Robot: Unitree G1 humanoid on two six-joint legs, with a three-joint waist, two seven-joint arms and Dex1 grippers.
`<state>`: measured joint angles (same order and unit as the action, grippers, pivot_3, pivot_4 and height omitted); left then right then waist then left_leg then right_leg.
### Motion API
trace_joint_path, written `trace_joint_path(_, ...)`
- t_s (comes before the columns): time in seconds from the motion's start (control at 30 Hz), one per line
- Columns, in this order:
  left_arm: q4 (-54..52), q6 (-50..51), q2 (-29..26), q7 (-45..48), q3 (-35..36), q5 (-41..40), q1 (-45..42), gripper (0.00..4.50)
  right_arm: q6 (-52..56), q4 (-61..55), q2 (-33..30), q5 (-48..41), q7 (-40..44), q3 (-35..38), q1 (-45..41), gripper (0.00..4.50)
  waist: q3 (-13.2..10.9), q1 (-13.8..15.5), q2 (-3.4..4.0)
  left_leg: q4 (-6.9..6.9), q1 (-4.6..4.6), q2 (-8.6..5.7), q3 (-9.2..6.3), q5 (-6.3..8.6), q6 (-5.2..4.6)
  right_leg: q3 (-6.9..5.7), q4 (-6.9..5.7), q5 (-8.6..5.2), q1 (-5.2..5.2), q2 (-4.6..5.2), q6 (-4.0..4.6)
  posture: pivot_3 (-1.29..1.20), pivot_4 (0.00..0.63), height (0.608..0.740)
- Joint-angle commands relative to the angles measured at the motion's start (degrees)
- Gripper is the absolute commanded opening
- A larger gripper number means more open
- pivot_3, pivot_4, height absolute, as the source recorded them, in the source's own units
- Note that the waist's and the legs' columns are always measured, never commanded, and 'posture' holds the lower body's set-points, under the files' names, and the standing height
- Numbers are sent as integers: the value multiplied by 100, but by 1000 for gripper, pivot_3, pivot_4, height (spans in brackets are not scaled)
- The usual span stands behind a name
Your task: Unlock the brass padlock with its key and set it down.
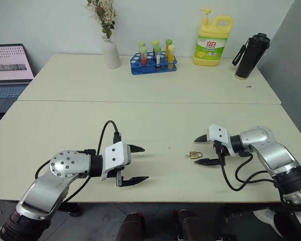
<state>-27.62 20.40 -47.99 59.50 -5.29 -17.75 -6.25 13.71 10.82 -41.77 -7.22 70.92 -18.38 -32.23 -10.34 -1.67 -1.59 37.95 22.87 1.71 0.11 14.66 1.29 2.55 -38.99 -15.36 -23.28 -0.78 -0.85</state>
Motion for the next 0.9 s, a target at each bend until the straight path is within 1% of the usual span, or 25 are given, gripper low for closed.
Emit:
trace_joint_path(0.03, -269, -72, -12, -33, 38, -15, 39, 4489, -306, 323, 102, 189, 89, -42, -149, 4500, 0, 5, 0, 0, 0, 0, -1, 0, 0, -1, 0, 4, 0, 0, 6, 0, 150, 740)
trace_joint_path(0.2, -269, -169, -7, -53, -39, 113, 94, 4489, -489, 533, 157, 390, 105, -130, -34, 4500, 0, 0, 0, -1, -2, 2, -2, 0, 0, -1, 0, 10, 2, 1, 18, 0, 150, 740)
trace_joint_path(0.27, -262, -175, 2, -51, -42, 112, 90, 4500, -531, 520, 174, 404, 86, -129, 20, 4125, 1, 0, -1, -1, -5, 2, -2, 0, 0, -1, -1, 10, 4, 1, 16, 0, 150, 740)
trace_joint_path(0.3, -259, -176, 7, -50, -41, 109, 88, 4500, -545, 511, 181, 413, 79, -127, 40, 3914, 1, 0, -1, 0, -5, 2, -3, 0, 0, -1, -1, 9, 5, 1, 16, 0, 150, 740)
trace_joint_path(0.4, -228, -205, 14, -45, -51, 131, 74, 4500, -566, 450, 170, 462, 88, -136, 131, 2864, 2, -1, -2, 1, -9, 3, -2, 0, 0, -1, -3, 9, 8, 1, 13, 0, 150, 740)
trace_joint_path(0.43, -221, -207, 15, -40, -52, 131, 71, 4500, -573, 429, 162, 471, 101, -136, 154, 2407, 2, -1, -2, 2, -10, 4, -1, 0, 0, -1, -4, 9, 9, 1, 12, 0, 150, 740)
trace_joint_path(0.57, -145, -259, 56, -34, -85, 155, 1, 4500, -411, 321, 130, 430, 150, -106, 235, 1090, 5, 0, -2, 3, -15, 6, 0, -1, 0, 0, -5, 7, 11, 1, 6, 0, 150, 740)
trace_joint_path(0.6, -122, -274, 74, -35, -96, 159, -29, 4500, -353, 313, 131, 414, 147, -88, 239, 933, 5, 0, -2, 4, -16, 6, 0, -1, 0, -1, -6, 7, 11, 1, 6, 0, 150, 740)
trace_joint_path(0.67, -76, -308, 89, -24, -115, 175, -62, 4500, -82, 210, 181, 230, 145, 32, 221, 944, 6, 0, -3, 5, -16, 6, 0, -1, 0, -1, -6, 8, 12, 0, 6, 0, 150, 740)
trace_joint_path(0.77, 9, -280, 151, -78, -63, 122, -82, 4500, -6, -56, 150, 151, 66, 148, 244, 944, 5, 0, -2, 5, -15, 5, -1, -1, 0, -1, -6, 9, 12, 0, 9, 0, 150, 740)
trace_joint_path(0.9, 215, -32, 445, -319, 84, -90, -197, 4500, -356, -641, -50, 243, -124, 328, 433, 944, 4, 4, -1, 5, -5, 4, -4, -1, 0, -2, -5, 9, 6, 1, 8, 0, 150, 740)
